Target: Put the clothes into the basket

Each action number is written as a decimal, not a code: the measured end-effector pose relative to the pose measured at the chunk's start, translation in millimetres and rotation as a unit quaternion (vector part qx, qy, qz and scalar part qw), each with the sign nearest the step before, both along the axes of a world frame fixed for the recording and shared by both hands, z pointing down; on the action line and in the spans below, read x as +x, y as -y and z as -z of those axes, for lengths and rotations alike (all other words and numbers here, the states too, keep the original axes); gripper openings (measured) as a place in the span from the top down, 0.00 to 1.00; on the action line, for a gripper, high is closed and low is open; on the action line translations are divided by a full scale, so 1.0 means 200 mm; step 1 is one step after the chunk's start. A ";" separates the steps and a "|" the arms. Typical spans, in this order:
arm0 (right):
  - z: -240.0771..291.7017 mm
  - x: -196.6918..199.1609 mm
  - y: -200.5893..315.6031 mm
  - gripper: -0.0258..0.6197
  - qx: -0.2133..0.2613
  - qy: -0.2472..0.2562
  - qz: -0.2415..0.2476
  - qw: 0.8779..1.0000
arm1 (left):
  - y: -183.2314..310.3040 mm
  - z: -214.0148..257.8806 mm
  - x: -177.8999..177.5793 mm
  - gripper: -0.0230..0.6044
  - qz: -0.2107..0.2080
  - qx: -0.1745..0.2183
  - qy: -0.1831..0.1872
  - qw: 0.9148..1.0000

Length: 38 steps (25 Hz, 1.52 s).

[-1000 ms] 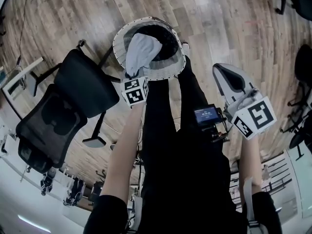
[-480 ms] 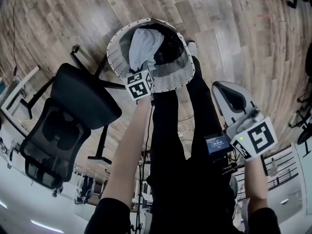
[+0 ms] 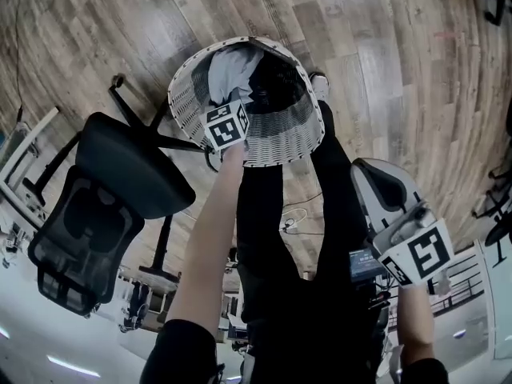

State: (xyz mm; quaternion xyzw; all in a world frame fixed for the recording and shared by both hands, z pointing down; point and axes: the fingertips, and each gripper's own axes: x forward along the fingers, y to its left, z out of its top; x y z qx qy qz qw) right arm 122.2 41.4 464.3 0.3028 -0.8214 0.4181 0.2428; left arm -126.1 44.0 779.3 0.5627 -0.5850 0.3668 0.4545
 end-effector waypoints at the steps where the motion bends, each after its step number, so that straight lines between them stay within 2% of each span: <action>1: -0.02 0.01 0.00 0.94 -0.002 -0.001 -0.002 1.000 | 0.01 -0.03 0.00 0.78 0.001 0.000 0.001 1.000; 9: -0.17 0.03 -0.02 0.93 -0.017 -0.011 -0.012 1.000 | 0.14 -0.32 -0.05 0.78 -0.026 -0.006 0.013 1.000; 16: -0.30 -0.02 -0.08 0.94 -0.038 -0.009 -0.008 0.999 | 0.12 -0.60 -0.06 0.78 -0.067 -0.035 0.025 0.997; 20: -0.38 -0.02 -0.09 0.93 -0.047 -0.011 -0.026 0.998 | 0.10 -0.73 -0.04 0.78 -0.077 -0.043 0.024 0.996; 23: -0.42 -0.04 -0.10 0.93 -0.061 -0.009 -0.051 0.997 | 0.08 -0.80 -0.04 0.78 -0.099 -0.055 0.033 0.993; 27: -0.49 -0.03 -0.14 0.93 -0.080 -0.008 -0.056 0.995 | 0.09 -0.90 -0.02 0.78 -0.124 -0.067 0.035 0.989; 30: -0.53 0.00 -0.18 0.94 -0.100 0.007 -0.062 0.993 | 0.09 -0.98 0.01 0.77 -0.125 -0.083 0.021 0.988; 34: -0.55 0.05 -0.18 0.93 -0.098 0.028 -0.067 0.993 | 0.09 -1.05 0.06 0.73 -0.125 -0.096 -0.013 0.987; 38: -0.53 0.06 -0.18 0.93 -0.098 0.030 -0.071 0.992 | 0.09 -1.05 0.05 0.69 -0.131 -0.101 -0.002 0.986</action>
